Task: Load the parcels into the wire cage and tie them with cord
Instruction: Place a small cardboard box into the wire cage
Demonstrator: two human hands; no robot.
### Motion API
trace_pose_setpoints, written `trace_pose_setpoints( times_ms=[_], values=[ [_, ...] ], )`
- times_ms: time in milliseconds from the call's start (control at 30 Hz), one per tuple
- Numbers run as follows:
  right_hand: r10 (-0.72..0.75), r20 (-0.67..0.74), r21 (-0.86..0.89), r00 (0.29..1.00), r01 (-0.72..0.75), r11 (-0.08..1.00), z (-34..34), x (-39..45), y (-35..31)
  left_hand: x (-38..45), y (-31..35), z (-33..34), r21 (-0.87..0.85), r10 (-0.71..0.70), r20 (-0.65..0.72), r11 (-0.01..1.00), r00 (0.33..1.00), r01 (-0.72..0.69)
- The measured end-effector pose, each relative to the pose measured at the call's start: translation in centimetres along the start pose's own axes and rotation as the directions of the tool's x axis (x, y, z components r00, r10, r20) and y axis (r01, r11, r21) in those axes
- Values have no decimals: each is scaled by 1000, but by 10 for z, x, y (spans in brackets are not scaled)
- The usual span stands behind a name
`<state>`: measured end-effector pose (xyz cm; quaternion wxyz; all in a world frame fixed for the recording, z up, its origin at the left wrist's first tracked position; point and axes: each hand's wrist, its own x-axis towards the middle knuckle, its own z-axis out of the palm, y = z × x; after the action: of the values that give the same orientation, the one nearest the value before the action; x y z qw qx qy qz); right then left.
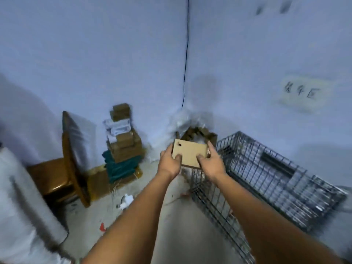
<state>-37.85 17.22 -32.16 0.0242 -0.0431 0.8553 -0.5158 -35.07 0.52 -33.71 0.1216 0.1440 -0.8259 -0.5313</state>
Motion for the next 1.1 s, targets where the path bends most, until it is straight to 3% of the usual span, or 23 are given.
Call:
trace_pose_setpoints(
  times_ms=[200,400,600,800,1100],
  values=[
    [-142,-95,-7,985,142,990,-113,9,-150,16,186,-63,33,133,-29,991,991,-132],
    [-118,-109,93,987,128,987,-160,10,-200,-2,265,-87,5,176,-39,984,984,-176],
    [-143,-143,72,979,154,985,-166,31,-233,21,292,-99,7,163,-58,987,985,-163],
    [-157,-175,18,972,162,987,-144,101,-254,96,295,-102,17,186,-48,983,981,-185],
    [-36,-237,-15,971,33,999,-118,222,-244,249,279,-71,1,194,167,981,967,-196]
  ],
)
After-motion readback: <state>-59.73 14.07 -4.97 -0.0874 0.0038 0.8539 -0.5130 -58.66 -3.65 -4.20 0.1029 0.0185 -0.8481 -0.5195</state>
